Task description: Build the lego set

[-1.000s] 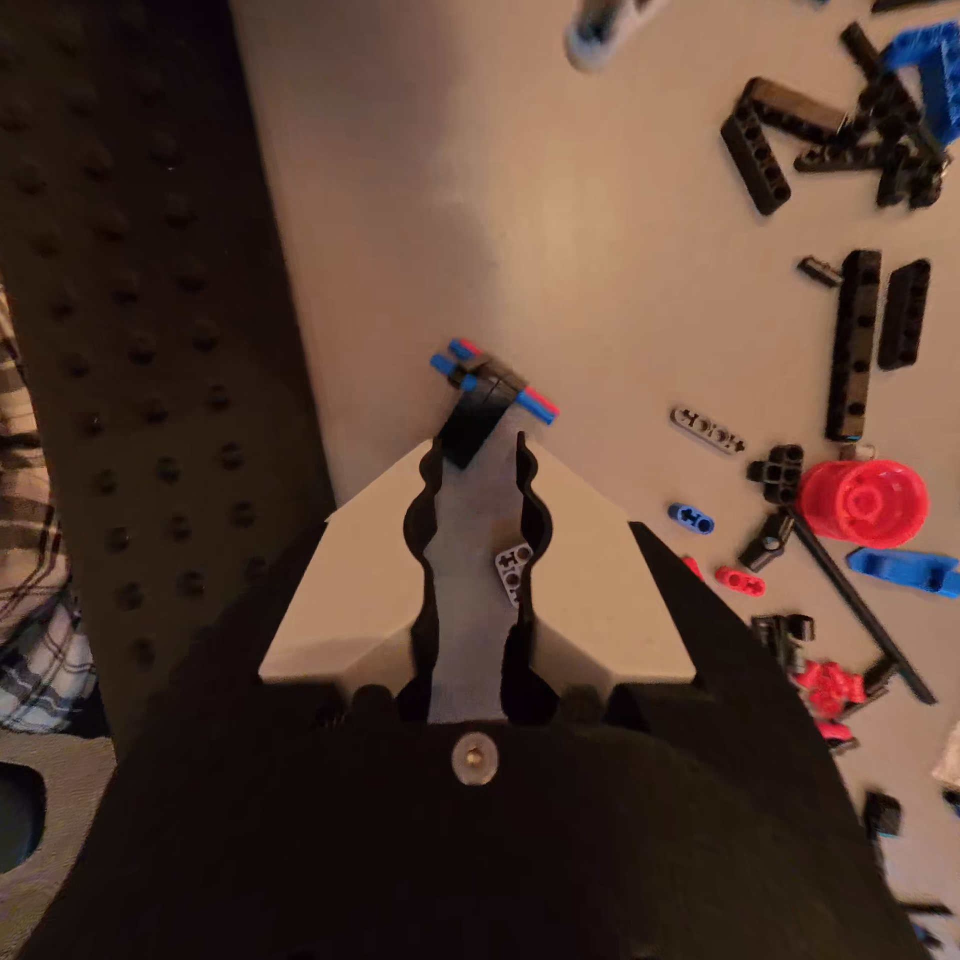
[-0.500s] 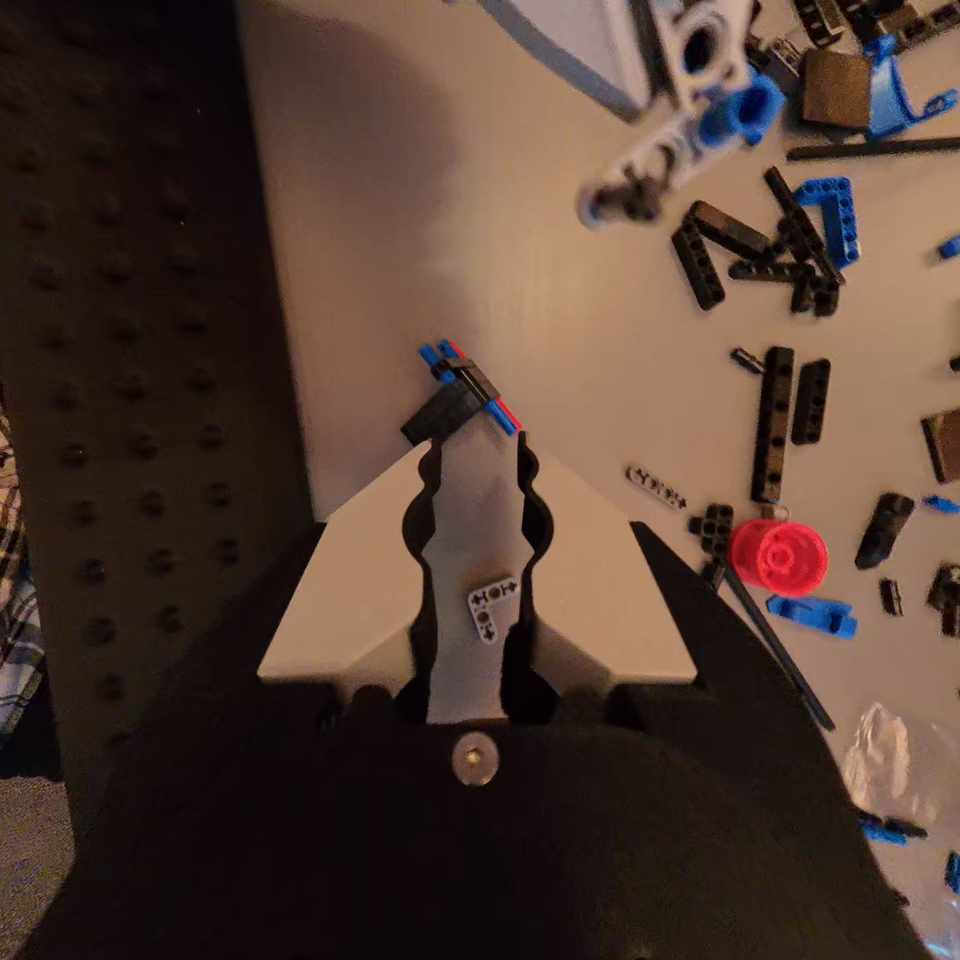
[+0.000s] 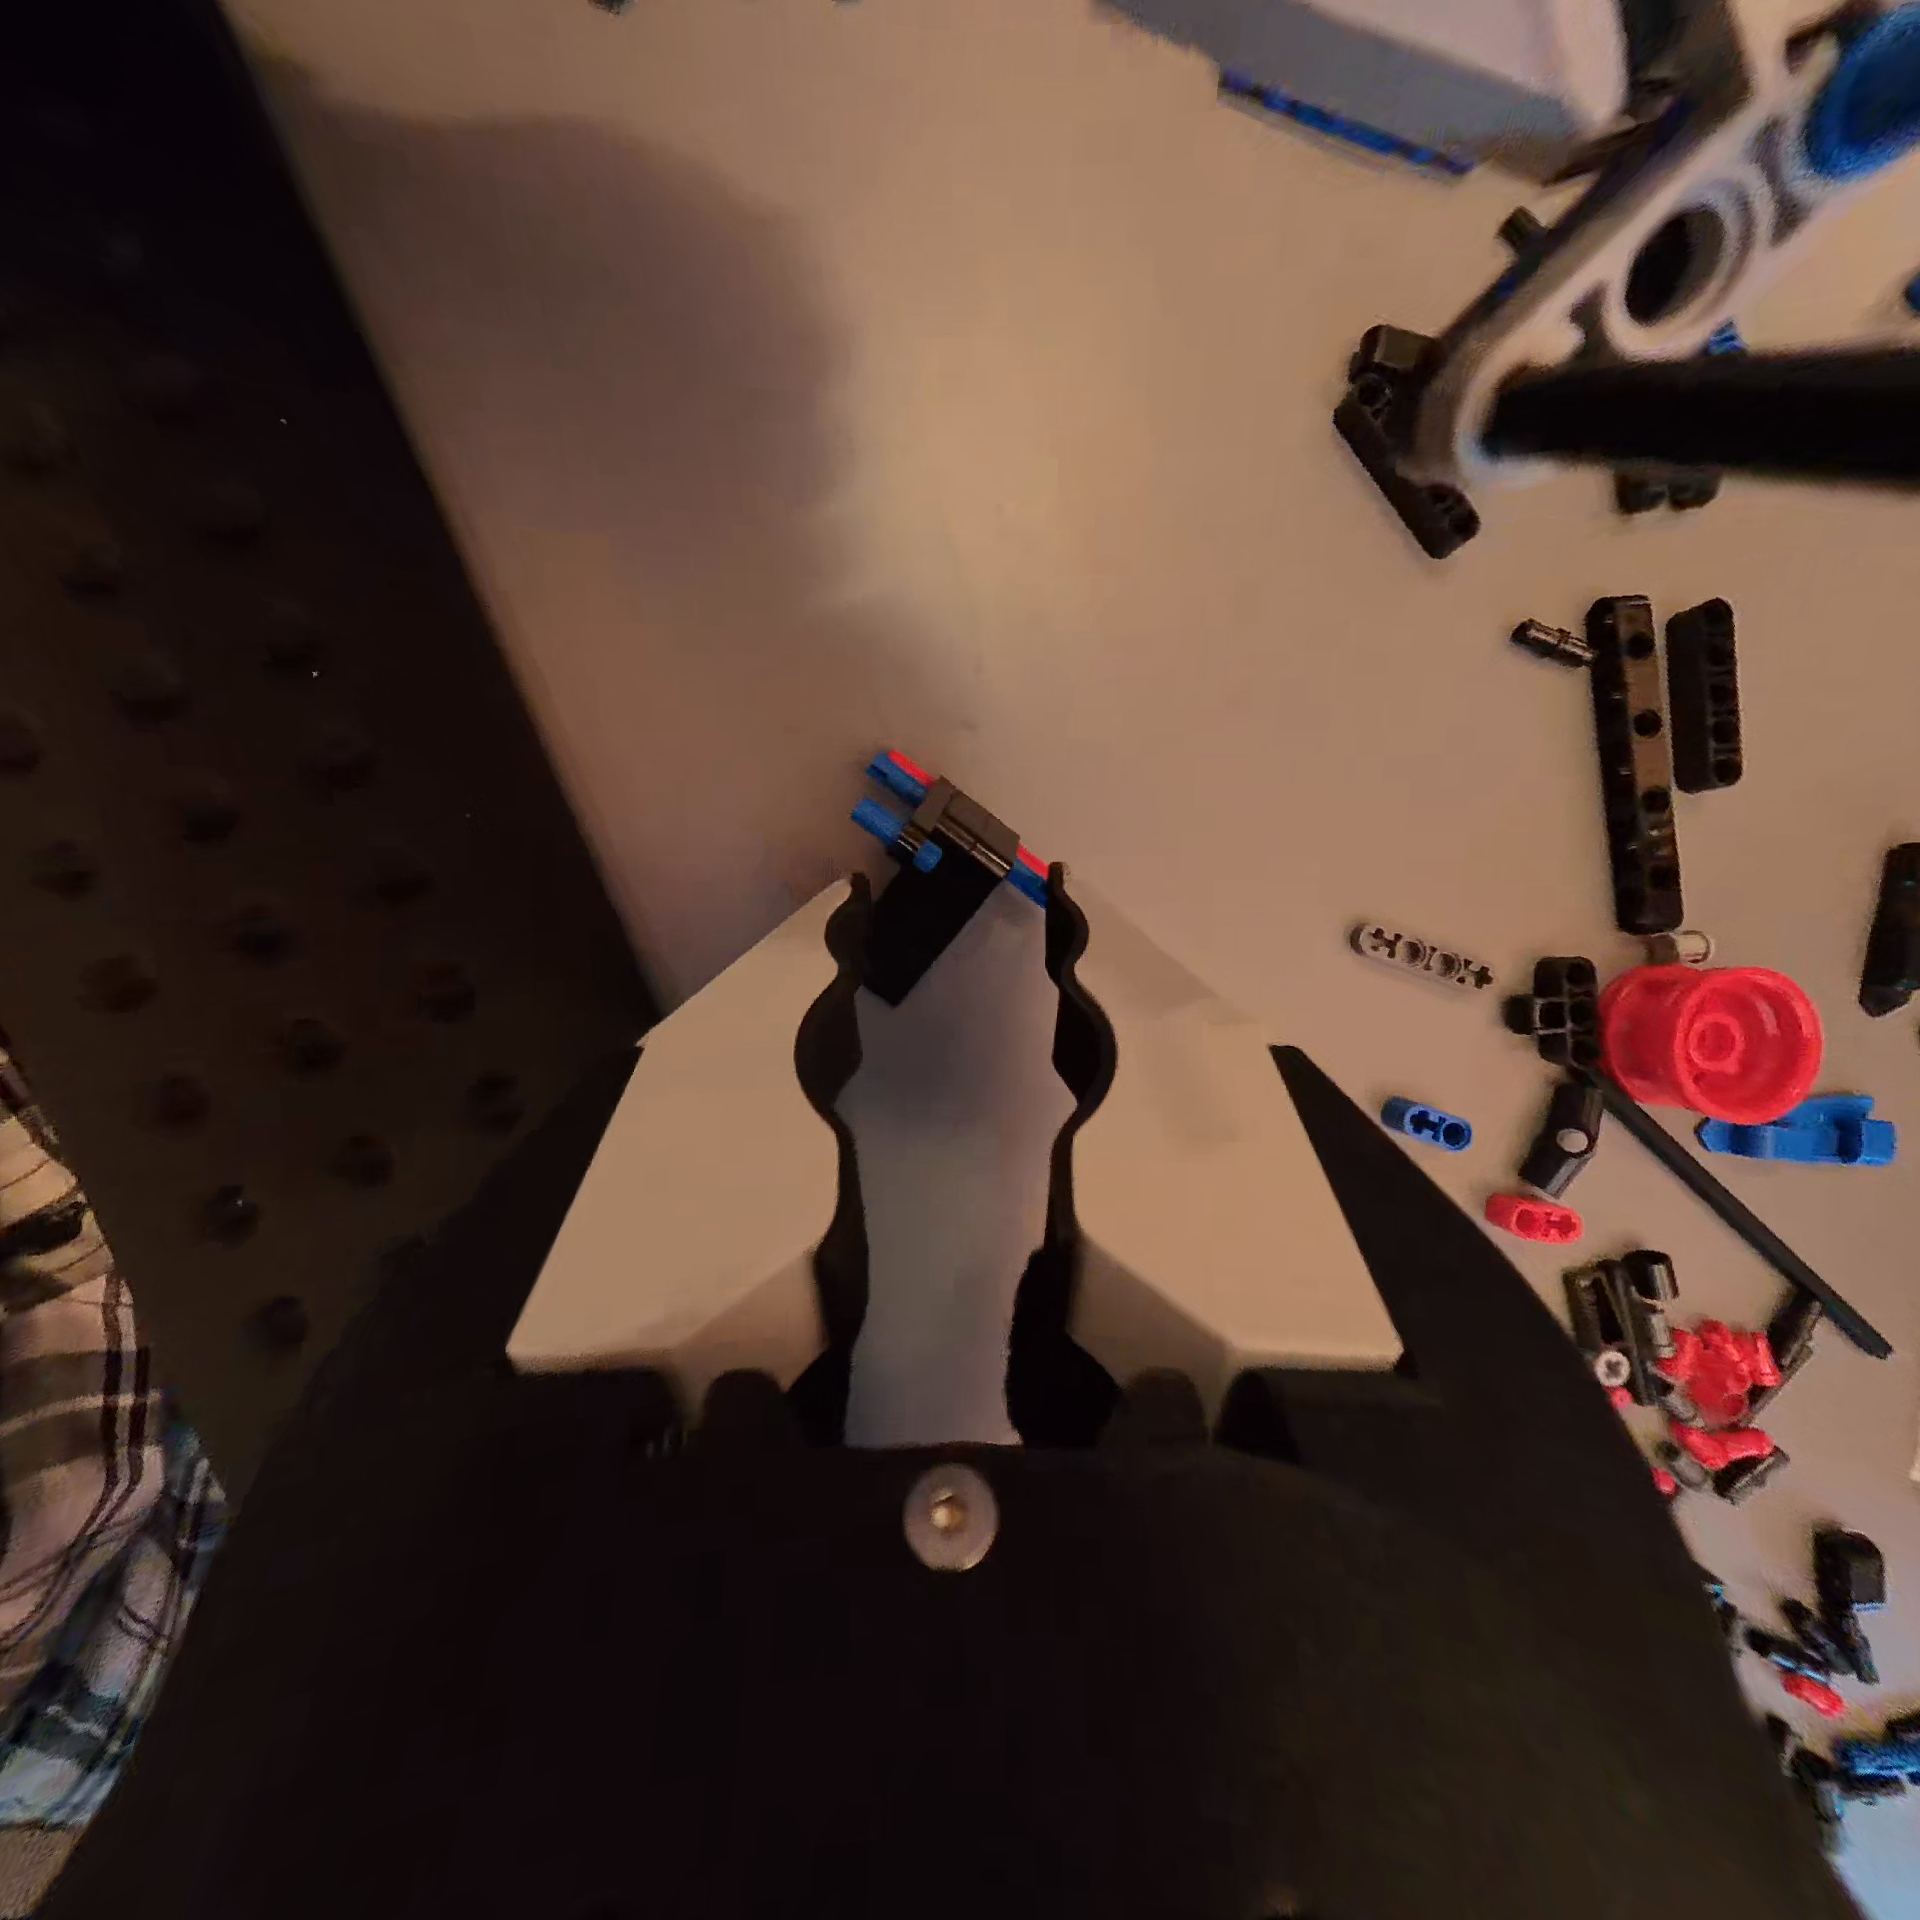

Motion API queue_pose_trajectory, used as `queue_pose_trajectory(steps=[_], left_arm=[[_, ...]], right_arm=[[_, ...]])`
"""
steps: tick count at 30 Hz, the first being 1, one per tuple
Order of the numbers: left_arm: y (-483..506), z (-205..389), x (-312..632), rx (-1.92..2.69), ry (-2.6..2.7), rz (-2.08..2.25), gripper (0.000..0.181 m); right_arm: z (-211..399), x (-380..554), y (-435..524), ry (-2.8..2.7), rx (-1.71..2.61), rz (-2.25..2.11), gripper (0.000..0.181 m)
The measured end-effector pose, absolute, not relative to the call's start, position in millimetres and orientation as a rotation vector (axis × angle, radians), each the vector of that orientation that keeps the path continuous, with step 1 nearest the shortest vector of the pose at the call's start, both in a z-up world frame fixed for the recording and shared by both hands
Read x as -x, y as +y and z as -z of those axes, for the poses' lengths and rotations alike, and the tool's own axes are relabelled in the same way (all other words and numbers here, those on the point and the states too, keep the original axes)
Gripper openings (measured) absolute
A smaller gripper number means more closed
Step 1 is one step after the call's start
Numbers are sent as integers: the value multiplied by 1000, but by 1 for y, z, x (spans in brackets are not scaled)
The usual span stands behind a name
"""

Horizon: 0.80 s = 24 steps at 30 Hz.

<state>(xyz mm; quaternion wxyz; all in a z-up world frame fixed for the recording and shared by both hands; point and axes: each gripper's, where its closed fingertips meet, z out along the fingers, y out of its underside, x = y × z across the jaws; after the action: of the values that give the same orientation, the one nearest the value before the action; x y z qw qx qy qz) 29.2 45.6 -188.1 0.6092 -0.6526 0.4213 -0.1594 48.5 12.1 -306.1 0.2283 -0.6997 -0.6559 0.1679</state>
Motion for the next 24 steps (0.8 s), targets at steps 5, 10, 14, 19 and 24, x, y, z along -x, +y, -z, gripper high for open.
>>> queue_pose_trajectory(steps=[5, 10, 14, 19, 24], left_arm=[[46, 185, -26, 1502, 959, 364, 5], [46, 184, -27, 1498, 958, 368, 4], [46, 184, -27, 1496, 959, 369, 4], [46, 183, -25, 1494, 951, 368, 5], [46, 179, -24, 1477, 942, 376, 4]], right_arm=[[305, -48, 14, -1761, 1914, -503, 29], [308, -47, 8, -1729, 1950, -577, 31], [316, -44, 3, -1763, 1964, -555, 27], [309, -42, 11, -1692, 1959, -618, 14], [278, -40, 18, -1556, 1903, -842, 14]])
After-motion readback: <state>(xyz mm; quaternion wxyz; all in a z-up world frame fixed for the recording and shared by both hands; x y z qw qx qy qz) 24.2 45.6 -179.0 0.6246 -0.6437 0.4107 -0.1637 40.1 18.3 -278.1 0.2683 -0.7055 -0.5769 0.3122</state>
